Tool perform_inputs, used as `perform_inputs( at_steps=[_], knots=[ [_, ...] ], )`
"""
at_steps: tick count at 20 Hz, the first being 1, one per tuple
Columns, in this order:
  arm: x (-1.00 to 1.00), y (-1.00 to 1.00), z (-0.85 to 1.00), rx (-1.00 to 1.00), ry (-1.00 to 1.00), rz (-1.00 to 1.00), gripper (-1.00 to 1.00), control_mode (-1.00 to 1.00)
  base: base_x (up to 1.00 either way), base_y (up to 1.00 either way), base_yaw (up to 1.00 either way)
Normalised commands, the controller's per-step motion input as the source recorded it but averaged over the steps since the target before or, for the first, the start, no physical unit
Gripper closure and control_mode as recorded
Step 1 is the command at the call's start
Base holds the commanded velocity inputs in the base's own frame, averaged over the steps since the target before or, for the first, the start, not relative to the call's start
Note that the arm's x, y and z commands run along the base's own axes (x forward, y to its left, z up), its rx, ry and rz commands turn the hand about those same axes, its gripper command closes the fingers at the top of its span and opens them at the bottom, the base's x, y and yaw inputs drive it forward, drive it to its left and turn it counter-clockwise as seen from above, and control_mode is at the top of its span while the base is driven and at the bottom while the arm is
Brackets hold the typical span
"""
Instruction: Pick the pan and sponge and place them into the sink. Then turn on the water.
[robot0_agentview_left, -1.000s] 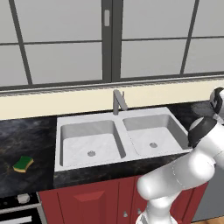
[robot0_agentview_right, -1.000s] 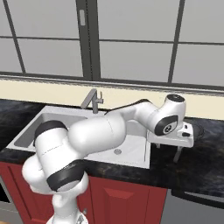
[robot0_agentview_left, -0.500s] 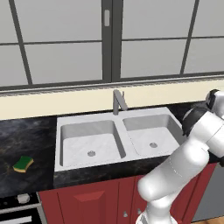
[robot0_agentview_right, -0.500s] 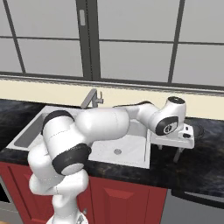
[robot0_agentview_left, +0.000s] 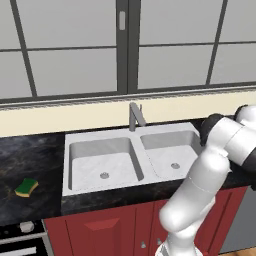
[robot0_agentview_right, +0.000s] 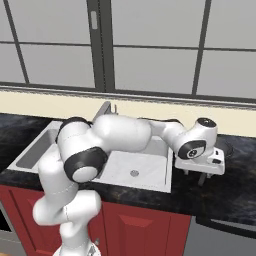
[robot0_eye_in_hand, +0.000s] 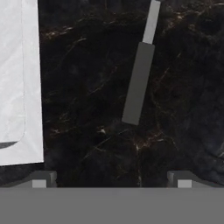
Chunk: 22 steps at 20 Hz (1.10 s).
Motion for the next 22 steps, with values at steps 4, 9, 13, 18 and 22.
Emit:
perform_inputs(
  at_steps=[4,9,13,18,22],
  knots=[
    [0.28,-0.08,-0.12,0.02,0.01,0.00,-1.00,-1.00,0.00,0.00,0.00],
    [0.31,-0.14,-0.05,0.02,0.10,0.00,-1.00,-1.00,0.00,0.00,0.00],
    [0.28,-0.15,-0.09,0.02,0.08,0.00,-1.00,-1.00,0.00,0.00,0.00],
    [0.27,-0.16,-0.12,0.02,0.08,0.00,-1.00,-1.00,0.00,0.00,0.00],
    [0.23,-0.13,-0.22,0.02,0.11,0.00,-1.00,-1.00,0.00,0.00,0.00]
  ],
)
